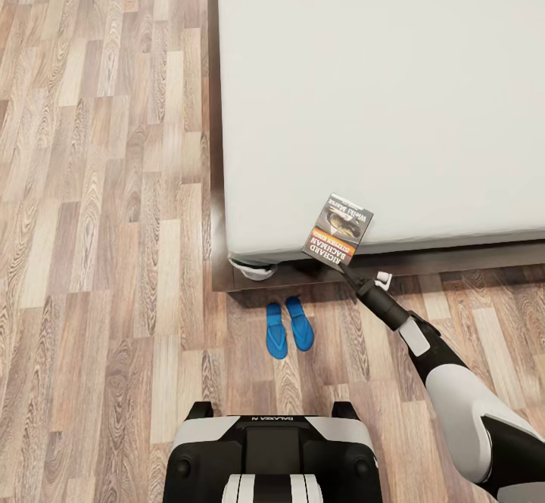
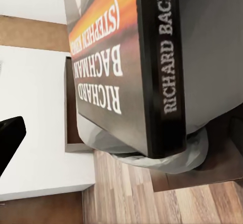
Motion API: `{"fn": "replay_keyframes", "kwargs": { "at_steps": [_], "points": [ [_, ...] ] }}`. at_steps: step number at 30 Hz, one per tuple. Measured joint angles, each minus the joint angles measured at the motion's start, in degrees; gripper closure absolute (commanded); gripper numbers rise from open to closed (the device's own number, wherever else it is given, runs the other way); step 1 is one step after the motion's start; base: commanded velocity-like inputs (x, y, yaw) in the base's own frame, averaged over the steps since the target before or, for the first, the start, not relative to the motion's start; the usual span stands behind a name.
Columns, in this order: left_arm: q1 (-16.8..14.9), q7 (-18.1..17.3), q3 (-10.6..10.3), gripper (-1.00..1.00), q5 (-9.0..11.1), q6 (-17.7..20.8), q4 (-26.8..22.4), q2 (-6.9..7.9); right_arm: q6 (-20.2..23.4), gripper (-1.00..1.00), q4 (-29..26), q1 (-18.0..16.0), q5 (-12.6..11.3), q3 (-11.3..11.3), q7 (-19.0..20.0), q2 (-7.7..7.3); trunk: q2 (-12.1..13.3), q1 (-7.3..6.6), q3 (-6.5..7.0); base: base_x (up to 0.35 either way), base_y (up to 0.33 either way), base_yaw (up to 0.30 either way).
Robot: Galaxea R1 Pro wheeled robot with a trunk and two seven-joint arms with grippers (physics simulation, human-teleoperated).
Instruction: In the bedroom, move the book from the bed onto either nightstand, and place the two sandals side by side next to the bed.
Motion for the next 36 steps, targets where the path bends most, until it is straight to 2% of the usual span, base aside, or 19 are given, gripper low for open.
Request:
{"fn": "replay_keyframes", "kwargs": {
  "at_steps": [26, 31, 36],
  "points": [
    [0.0, -0.1, 0.0, -1.0, 0.0, -0.1, 0.0, 0.0, 0.0, -1.0, 0.4, -0.7, 0.1, 0.2, -0.1, 0.04, 0.0, 0.0, 0.0, 0.0, 0.0, 0.0],
    [0.0, -0.1, 0.0, -1.0, 0.0, -0.1, 0.0, 0.0, 0.0, -1.0, 0.7, -0.7, 0.1, 0.2, -0.1, 0.03, -2.0, 1.09, -0.89, 0.0, 0.0, 0.0],
    [0.0, -0.1, 0.0, -1.0, 0.0, -0.1, 0.0, -0.01, 0.0, -1.0, 0.7, -0.9, 0.1, 0.2, -0.1, 0.07, -2.0, 1.1, -0.9, 0.0, 0.0, 0.0]
  ]
}}
